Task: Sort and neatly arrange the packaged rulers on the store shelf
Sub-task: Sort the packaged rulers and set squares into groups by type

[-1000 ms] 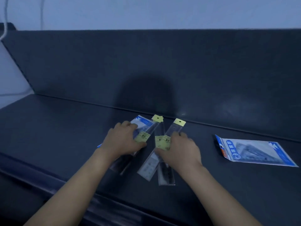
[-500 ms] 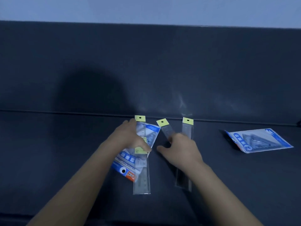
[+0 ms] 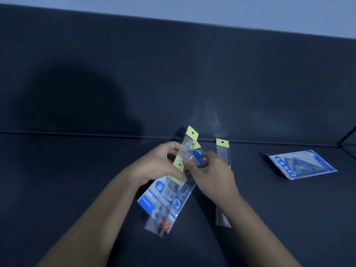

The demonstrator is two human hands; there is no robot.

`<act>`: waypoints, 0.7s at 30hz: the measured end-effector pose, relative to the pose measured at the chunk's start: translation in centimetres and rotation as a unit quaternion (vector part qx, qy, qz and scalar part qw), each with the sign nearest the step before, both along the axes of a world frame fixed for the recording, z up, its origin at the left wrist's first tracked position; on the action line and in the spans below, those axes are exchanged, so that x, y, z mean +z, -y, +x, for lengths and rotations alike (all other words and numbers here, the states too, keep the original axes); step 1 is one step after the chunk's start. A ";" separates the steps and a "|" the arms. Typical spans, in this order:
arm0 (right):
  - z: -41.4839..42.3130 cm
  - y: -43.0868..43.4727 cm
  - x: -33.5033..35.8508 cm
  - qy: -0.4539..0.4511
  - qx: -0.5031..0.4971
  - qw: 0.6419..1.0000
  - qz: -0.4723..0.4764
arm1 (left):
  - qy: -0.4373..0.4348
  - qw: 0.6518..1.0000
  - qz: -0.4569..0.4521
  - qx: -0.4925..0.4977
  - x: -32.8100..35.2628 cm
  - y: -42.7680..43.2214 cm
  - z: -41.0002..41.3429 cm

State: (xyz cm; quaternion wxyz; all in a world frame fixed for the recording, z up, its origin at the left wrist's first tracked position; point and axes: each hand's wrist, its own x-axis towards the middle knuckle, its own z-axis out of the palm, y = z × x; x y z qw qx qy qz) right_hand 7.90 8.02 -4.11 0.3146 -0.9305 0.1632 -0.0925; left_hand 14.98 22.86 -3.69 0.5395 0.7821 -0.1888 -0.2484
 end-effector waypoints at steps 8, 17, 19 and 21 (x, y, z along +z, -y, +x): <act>0.0 1.8 0.3 0.124 -0.049 0.965 0.228 | 0.002 0.996 -0.095 0.002 0.1 0.2 -0.2; -2.1 5.0 0.4 -0.011 0.013 0.902 0.431 | 0.042 0.998 -0.037 0.033 0.3 0.0 0.5; -2.5 5.7 0.3 -0.034 0.036 0.894 0.445 | 0.050 0.999 -0.007 0.020 0.6 0.0 0.2; -2.9 6.6 0.1 -0.009 0.032 0.880 0.474 | 0.067 0.998 0.004 0.009 1.0 0.1 -0.2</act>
